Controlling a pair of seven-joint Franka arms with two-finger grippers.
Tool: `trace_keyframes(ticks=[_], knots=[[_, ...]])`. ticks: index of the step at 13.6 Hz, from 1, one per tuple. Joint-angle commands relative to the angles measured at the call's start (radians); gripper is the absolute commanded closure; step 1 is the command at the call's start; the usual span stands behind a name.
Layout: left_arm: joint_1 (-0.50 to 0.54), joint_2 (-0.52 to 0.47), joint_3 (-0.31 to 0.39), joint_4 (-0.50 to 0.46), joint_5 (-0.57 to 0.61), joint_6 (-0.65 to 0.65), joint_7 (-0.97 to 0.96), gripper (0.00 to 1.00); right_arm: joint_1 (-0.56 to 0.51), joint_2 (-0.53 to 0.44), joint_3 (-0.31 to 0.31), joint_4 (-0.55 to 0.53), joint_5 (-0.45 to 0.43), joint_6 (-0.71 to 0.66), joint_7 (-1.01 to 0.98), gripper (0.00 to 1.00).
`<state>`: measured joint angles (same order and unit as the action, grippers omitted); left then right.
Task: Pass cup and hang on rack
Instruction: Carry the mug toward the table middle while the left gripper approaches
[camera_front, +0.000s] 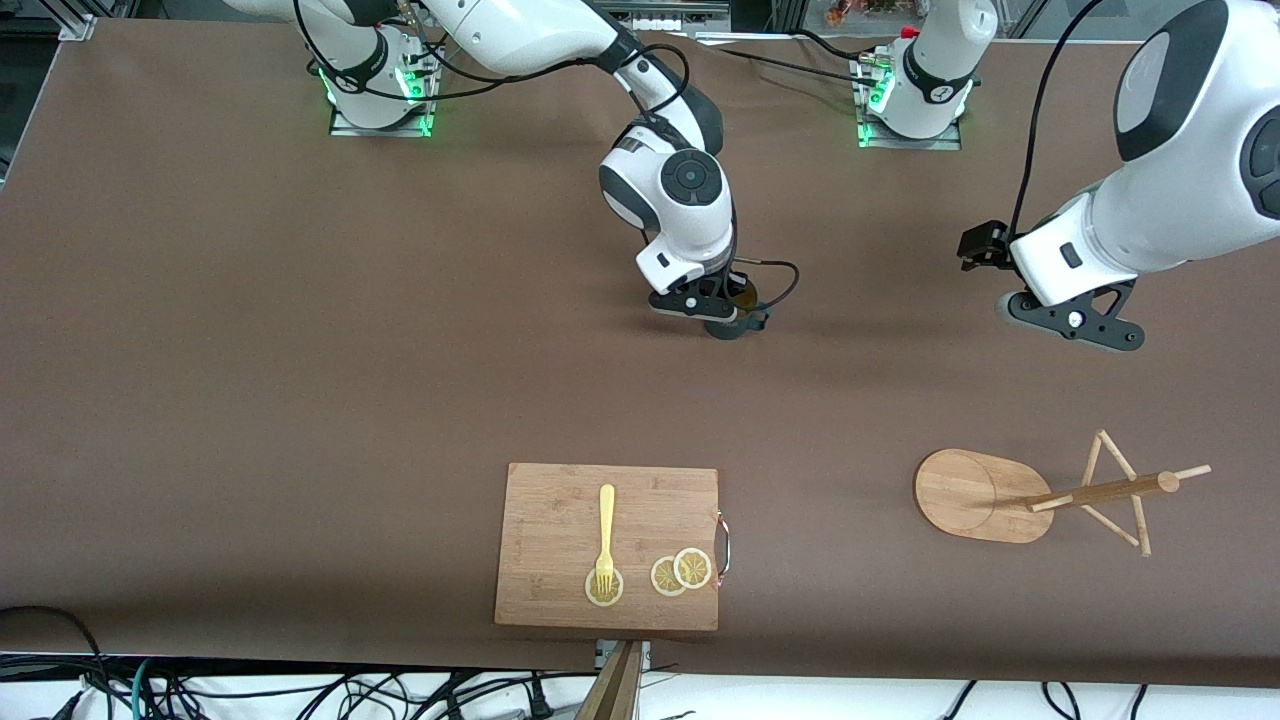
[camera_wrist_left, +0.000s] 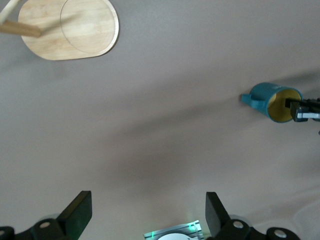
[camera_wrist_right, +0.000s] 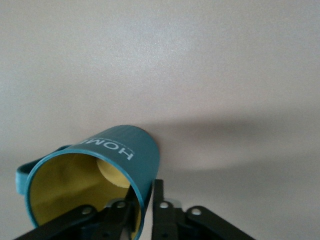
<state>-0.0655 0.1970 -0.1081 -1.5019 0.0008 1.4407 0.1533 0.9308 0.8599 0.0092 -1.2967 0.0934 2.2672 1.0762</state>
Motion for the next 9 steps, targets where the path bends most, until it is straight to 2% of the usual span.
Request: trace_keyframes(ticks=[1, 4, 6, 8, 9], knots=[[0.021, 0.002, -0.009, 0.006, 0.015, -0.020, 0.141, 0.00, 0.008, 0.011, -0.006, 0.031, -0.015, -0.008, 0.046, 0.47], [0.019, -0.002, -0.018, -0.055, 0.004, -0.019, 0.302, 0.00, 0.003, -0.021, -0.006, 0.033, -0.015, -0.061, 0.056, 0.40], [0.023, -0.008, -0.018, -0.121, -0.054, 0.000, 0.440, 0.00, -0.013, -0.071, -0.011, 0.033, -0.014, -0.139, 0.045, 0.37], [0.023, -0.008, -0.018, -0.165, -0.080, 0.046, 0.581, 0.00, -0.064, -0.135, -0.011, 0.031, -0.006, -0.219, 0.031, 0.26], [0.023, -0.007, -0.018, -0.190, -0.093, 0.069, 0.641, 0.00, -0.104, -0.177, -0.011, 0.028, -0.004, -0.245, 0.021, 0.13]])
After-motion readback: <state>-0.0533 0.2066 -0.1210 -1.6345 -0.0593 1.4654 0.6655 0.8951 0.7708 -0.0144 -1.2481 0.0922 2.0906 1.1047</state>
